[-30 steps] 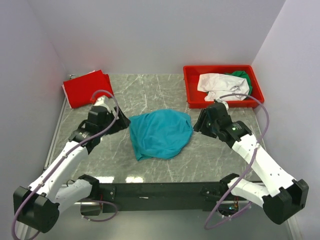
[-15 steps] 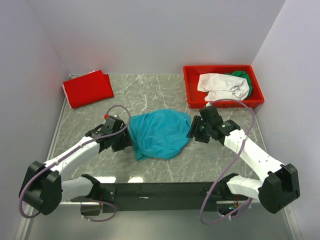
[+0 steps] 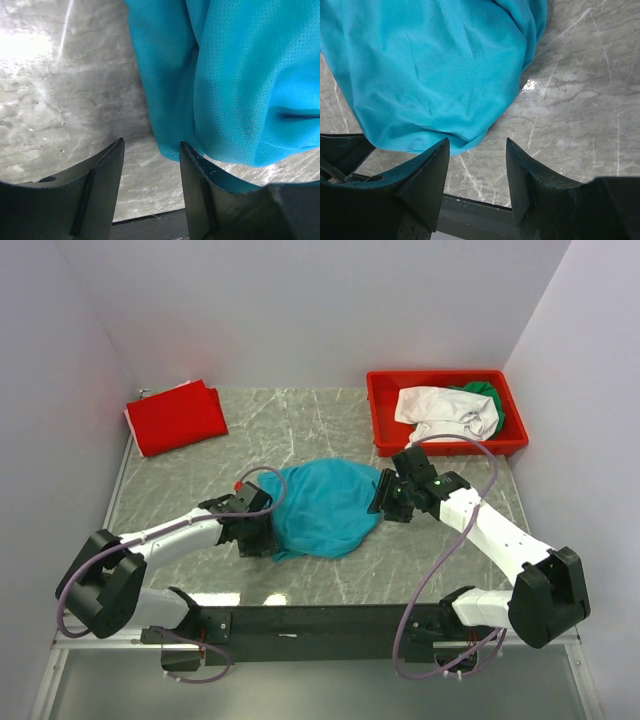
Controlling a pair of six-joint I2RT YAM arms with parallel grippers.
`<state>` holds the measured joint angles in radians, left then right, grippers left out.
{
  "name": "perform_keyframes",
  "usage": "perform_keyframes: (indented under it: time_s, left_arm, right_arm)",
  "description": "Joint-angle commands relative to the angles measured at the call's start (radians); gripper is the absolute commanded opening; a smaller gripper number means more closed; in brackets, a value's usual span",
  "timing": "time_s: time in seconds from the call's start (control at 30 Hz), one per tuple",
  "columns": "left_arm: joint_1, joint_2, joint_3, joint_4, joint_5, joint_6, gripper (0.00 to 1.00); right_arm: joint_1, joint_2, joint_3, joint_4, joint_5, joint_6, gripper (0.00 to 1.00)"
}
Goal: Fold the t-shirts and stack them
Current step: Flatten the tshirt out
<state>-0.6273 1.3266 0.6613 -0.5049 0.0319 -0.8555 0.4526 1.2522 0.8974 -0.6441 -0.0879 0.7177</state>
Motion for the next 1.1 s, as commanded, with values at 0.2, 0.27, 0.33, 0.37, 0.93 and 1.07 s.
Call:
perform_keyframes:
  time_s: [0.2,0.27,0.33,0.37,0.93,1.07]
  left_arm:
    - [-0.020,0.081,0.020,0.051,0.051,-0.004,0.52]
    - [-0.025,0.095,0.029,0.051,0.051,-0.005,0.50]
    - [-0.031,0.118,0.034,0.052,0.056,-0.008,0.43]
    - [-0.031,0.126,0.037,0.052,0.059,-0.011,0.38]
    - [0.135,-0.133,0.326,-0.230,-0.208,0.015,0.01]
    - [0.228,-0.162,0.328,-0.187,-0.142,0.042,0.00]
  right_arm:
    - [-0.003,0.041,0.038,0.024,-0.018,-0.003,0.55]
    - [-0.003,0.049,0.047,0.021,-0.018,-0.007,0.55]
    - [-0.003,0.058,0.054,0.015,-0.018,-0.015,0.55]
    - [-0.003,0.061,0.058,0.017,-0.016,-0.021,0.55]
    - [-0.003,0.084,0.003,0.076,-0.027,-0.040,0.55]
    - [-0.003,0.116,-0.009,0.118,-0.027,-0.029,0.56]
